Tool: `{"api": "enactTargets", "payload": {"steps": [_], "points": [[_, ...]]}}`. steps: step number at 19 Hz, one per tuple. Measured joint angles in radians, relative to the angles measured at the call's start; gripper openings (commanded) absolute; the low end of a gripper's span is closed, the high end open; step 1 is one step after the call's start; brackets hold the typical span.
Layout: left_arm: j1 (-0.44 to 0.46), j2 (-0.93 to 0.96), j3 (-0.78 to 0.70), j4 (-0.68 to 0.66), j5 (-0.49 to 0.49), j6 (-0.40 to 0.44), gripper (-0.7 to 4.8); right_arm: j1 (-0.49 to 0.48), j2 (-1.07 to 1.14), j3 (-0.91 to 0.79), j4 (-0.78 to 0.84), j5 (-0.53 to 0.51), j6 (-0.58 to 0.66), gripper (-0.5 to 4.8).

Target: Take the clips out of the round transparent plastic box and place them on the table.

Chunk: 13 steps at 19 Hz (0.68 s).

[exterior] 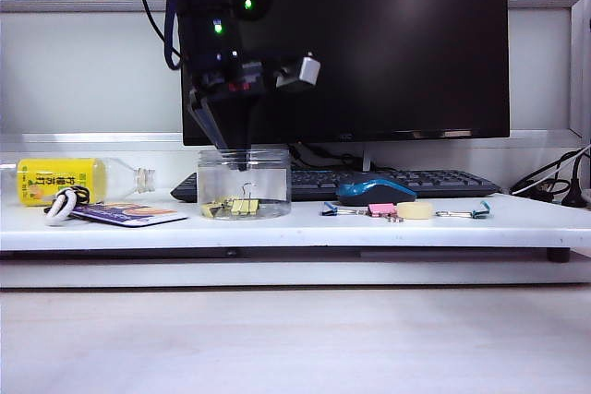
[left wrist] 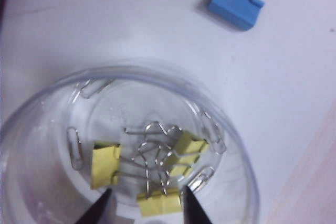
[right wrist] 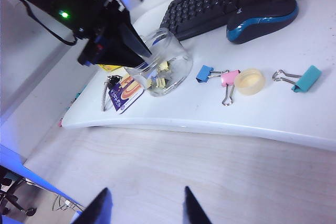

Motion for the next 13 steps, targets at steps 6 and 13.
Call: {"api": "enactTargets", "payload": {"steps": [6,13], "points": [[0.000,0.005,0.002,0.005,0.059,0.000,1.75,0.000,0.000,0.000,0.000,0.008,-0.002,1.76],[0.000,0.005,0.002,0.009,0.067,0.000,1.74,0.000,0.000,0.000,0.000,0.008,-0.003,1.76]]}}
